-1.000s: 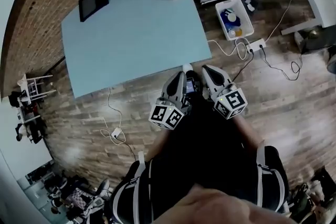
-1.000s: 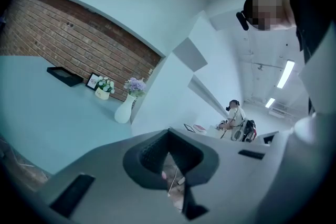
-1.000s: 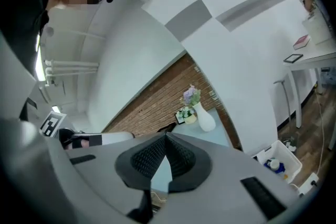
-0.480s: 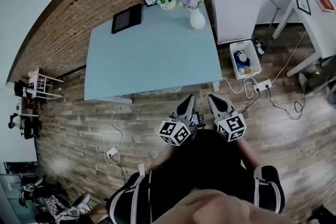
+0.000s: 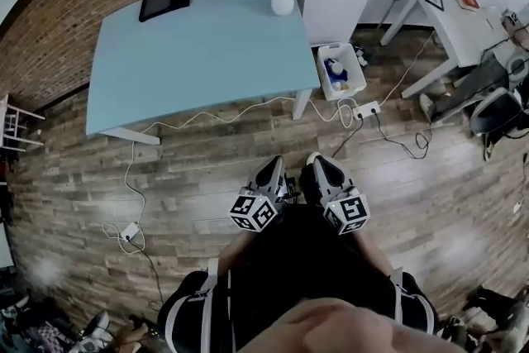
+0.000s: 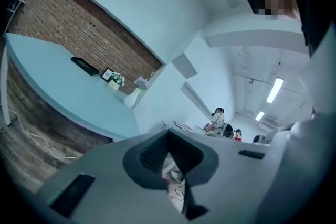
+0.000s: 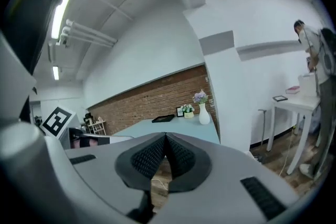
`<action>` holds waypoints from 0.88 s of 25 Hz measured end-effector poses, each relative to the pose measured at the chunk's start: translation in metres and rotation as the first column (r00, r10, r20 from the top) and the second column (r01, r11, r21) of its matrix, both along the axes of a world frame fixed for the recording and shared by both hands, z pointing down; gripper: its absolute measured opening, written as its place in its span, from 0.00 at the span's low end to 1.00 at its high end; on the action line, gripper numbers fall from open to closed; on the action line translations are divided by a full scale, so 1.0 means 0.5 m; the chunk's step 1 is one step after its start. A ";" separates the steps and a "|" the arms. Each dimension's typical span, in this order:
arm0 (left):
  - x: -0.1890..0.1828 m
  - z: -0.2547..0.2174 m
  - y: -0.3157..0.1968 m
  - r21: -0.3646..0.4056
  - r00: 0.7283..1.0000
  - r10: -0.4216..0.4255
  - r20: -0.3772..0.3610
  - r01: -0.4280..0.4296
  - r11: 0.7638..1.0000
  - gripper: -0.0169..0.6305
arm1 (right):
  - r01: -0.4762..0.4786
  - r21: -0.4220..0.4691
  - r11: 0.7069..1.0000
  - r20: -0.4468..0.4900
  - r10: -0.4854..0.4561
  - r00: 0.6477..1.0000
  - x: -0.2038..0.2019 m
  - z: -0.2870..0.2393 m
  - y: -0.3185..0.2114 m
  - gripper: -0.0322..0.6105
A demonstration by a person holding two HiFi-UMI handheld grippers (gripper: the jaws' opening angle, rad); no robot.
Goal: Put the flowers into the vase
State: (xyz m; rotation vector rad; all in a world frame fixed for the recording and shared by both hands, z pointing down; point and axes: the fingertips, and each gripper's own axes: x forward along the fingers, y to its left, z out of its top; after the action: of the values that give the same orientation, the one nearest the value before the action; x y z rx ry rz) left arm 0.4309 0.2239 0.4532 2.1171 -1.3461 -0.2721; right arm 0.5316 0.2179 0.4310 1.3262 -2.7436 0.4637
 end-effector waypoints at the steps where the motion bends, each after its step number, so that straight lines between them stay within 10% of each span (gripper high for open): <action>1: 0.011 0.001 0.010 0.002 1.000 0.017 0.000 -0.017 1.000 0.05 | -0.006 0.000 1.000 -0.031 0.006 0.999 0.015 0.001 0.014 0.08; 7: 0.022 -0.029 0.083 0.031 0.998 -0.061 0.013 0.061 0.998 0.05 | -0.006 -0.116 0.993 0.053 0.012 0.999 0.072 0.011 0.079 0.08; 15: 0.025 -0.117 0.100 0.151 0.961 -0.266 0.072 0.253 0.956 0.05 | 0.120 -0.030 0.992 0.126 -0.115 0.985 0.107 -0.044 0.090 0.08; 22: 0.086 -0.111 0.138 0.155 0.966 -0.229 0.123 0.209 0.965 0.05 | 0.144 -0.020 0.989 0.149 -0.139 0.979 0.166 -0.031 0.136 0.08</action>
State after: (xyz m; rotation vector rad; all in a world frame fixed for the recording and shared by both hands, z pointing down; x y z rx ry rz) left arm 0.4740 0.2929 0.3975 2.1350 -1.6943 -0.3223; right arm 0.6145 0.2857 0.4157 1.1225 -2.9104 0.6133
